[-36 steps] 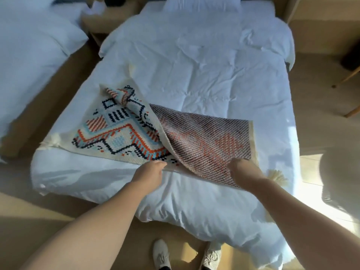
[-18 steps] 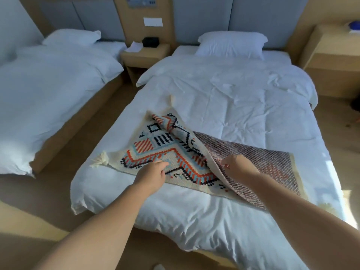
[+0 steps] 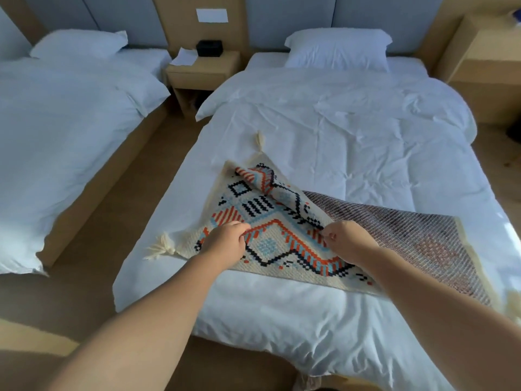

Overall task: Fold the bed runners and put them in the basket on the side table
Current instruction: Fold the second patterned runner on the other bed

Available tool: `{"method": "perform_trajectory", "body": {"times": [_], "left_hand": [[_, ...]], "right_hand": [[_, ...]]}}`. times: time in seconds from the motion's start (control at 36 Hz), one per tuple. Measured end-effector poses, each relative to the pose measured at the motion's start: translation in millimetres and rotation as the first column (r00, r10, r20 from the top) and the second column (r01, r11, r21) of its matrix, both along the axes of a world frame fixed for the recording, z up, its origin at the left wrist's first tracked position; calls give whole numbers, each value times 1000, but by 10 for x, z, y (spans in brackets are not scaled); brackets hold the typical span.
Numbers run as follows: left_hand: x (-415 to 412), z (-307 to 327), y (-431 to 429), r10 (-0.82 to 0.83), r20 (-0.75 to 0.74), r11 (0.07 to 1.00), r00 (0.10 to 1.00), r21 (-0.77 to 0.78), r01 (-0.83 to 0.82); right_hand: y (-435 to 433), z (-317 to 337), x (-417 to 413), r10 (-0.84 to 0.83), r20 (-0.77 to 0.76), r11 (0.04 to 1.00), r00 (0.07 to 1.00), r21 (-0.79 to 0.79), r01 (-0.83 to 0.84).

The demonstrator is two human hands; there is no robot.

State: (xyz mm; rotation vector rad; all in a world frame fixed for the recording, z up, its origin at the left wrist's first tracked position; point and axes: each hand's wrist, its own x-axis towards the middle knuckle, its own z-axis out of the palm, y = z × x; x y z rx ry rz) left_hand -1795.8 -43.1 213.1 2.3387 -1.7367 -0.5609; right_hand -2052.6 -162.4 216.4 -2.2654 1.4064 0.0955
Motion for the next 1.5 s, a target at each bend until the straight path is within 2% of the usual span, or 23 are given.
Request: {"method": "perform_trajectory", "body": {"times": [0.08,0.39,0.61,0.89,0.94,1.14,1.19,1.28,1.36,1.44,1.5], "left_hand": [[55,-30,-97,11,-12,1000,1000,-2,-11],[745,-326,-813,-64,-25,998,998,20,65],[1412,-1112,-1824,-174,-104,983,979,46,180],[1996,-2020,-2426,-338,-129,940,932,-9,340],[2033,-2122,-2471,-355,-124,935,927,-25,355],[2044,-2238,-2546,-388,-141,922,911,-41,386],[2035,-2225,-2591,-394,-144,919,908,-37,393],[2006,-2167,-2735,-397,-146,918,906,-47,394],[1947,-2097,-2974,-441,-112,897,890,-80,435],[1863,-2048,-3304,-493,-46,868,869,-103,486],[1794,-2013,-3522,-545,0,837,838,-67,544]], "right_hand": [[-203,-84,110,-30,-27,999,999,34,31],[-1018,-411,813,-158,28,978,987,146,152],[-1908,-1057,1574,-255,-130,947,958,168,275],[-2497,-2032,2191,-481,-132,830,867,248,499],[-2550,-2159,2233,-524,-122,813,843,222,537],[-2625,-2333,2210,-576,-237,749,783,232,621],[-2611,-2296,2223,-607,-187,748,772,196,635],[-2544,-2240,2238,-687,-8,707,727,225,671],[-2367,-2119,2302,-628,70,764,775,245,597],[-2173,-2027,2356,-508,24,853,861,156,499],[-2055,-1985,2365,-447,48,892,893,98,441]]}}
